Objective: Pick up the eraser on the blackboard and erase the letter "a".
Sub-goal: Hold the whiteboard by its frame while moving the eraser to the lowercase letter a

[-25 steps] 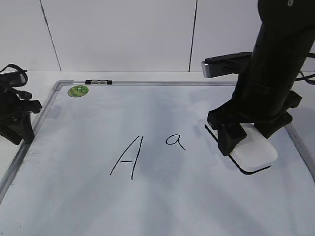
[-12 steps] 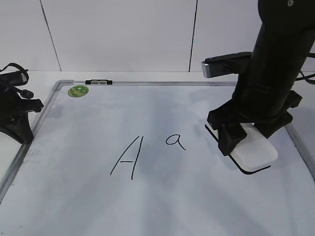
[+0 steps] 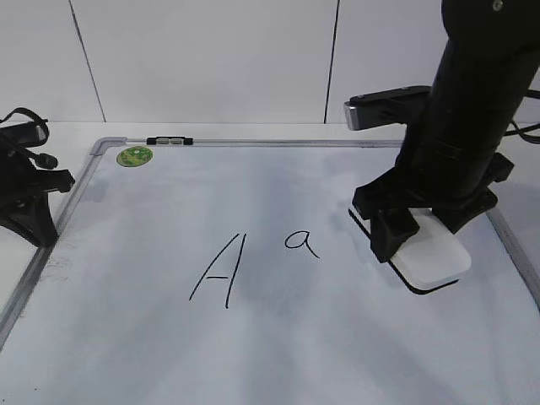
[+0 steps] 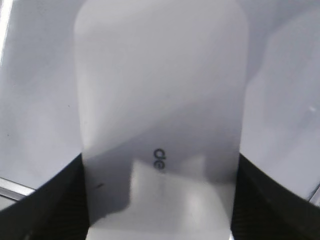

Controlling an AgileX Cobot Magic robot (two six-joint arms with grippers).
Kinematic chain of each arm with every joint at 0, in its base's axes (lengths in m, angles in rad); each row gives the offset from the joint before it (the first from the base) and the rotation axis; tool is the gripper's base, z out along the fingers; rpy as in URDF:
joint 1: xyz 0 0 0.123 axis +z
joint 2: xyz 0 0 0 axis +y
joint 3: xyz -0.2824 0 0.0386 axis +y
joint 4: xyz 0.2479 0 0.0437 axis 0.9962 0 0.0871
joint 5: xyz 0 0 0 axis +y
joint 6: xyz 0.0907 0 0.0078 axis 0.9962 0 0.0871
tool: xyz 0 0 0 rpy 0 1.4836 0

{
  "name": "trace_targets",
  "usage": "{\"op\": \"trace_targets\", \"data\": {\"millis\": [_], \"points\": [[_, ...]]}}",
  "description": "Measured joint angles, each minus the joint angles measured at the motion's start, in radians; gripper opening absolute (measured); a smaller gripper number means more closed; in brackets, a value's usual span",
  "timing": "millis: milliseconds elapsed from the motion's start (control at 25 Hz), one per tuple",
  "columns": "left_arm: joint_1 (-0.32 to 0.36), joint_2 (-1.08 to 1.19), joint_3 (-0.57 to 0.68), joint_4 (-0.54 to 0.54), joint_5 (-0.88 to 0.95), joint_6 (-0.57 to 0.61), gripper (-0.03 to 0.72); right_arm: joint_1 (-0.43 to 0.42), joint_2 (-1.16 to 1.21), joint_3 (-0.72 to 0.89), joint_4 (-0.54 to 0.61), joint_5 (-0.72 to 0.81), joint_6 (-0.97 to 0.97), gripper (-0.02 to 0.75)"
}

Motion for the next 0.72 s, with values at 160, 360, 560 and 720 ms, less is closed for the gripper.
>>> {"op": "trace_targets", "data": {"millis": [160, 360, 560, 720], "points": [[0.0, 0.0, 0.0, 0.0, 0.0, 0.0, 0.016, 0.0, 0.05, -0.046, 0.0, 0.0, -0.002, 0.561], [0.0, 0.0, 0.0, 0.0, 0.0, 0.0, 0.016, 0.0, 0.123, -0.131, 0.0, 0.006, -0.002, 0.561], [0.0, 0.0, 0.0, 0.0, 0.0, 0.0, 0.016, 0.013, 0.195, -0.216, -0.001, 0.015, -0.008, 0.561], [0.0, 0.0, 0.0, 0.0, 0.0, 0.0, 0.016, 0.046, 0.26, -0.267, -0.001, 0.018, -0.015, 0.561]]}}
